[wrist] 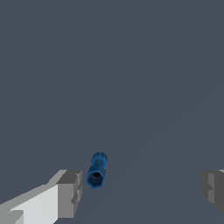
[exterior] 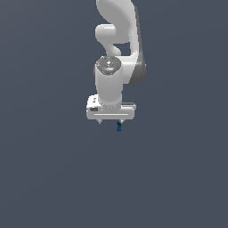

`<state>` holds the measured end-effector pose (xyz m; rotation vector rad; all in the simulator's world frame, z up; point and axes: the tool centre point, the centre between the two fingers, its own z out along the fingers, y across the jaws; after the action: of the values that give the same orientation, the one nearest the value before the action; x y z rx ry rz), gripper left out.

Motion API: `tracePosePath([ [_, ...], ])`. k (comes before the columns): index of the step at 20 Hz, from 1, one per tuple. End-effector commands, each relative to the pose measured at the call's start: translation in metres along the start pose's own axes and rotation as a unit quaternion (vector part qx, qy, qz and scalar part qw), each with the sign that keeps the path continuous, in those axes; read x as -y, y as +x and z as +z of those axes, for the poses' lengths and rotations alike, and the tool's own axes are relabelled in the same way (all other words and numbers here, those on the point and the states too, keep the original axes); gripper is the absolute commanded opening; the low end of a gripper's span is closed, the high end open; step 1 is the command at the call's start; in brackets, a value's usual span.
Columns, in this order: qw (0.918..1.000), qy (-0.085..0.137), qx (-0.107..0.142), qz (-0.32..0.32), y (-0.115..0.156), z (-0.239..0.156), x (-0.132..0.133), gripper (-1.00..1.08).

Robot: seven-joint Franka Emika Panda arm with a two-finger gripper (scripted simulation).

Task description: Pick up the object and move it to a goal position.

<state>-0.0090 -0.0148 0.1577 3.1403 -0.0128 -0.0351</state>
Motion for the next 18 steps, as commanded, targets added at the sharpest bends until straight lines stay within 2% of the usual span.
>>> tracePosePath([
  [1, 1.0000, 0.000, 0.000, 0.000, 0.000, 0.000, 0.000, 1.00],
  [9, 0.9999, -0.013, 0.007, 0.003, -0.002, -0.001, -0.029, 1.00],
  [18, 0.9998, -0.012, 0.006, 0.013, -0.003, 0.001, -0.026, 1.00],
])
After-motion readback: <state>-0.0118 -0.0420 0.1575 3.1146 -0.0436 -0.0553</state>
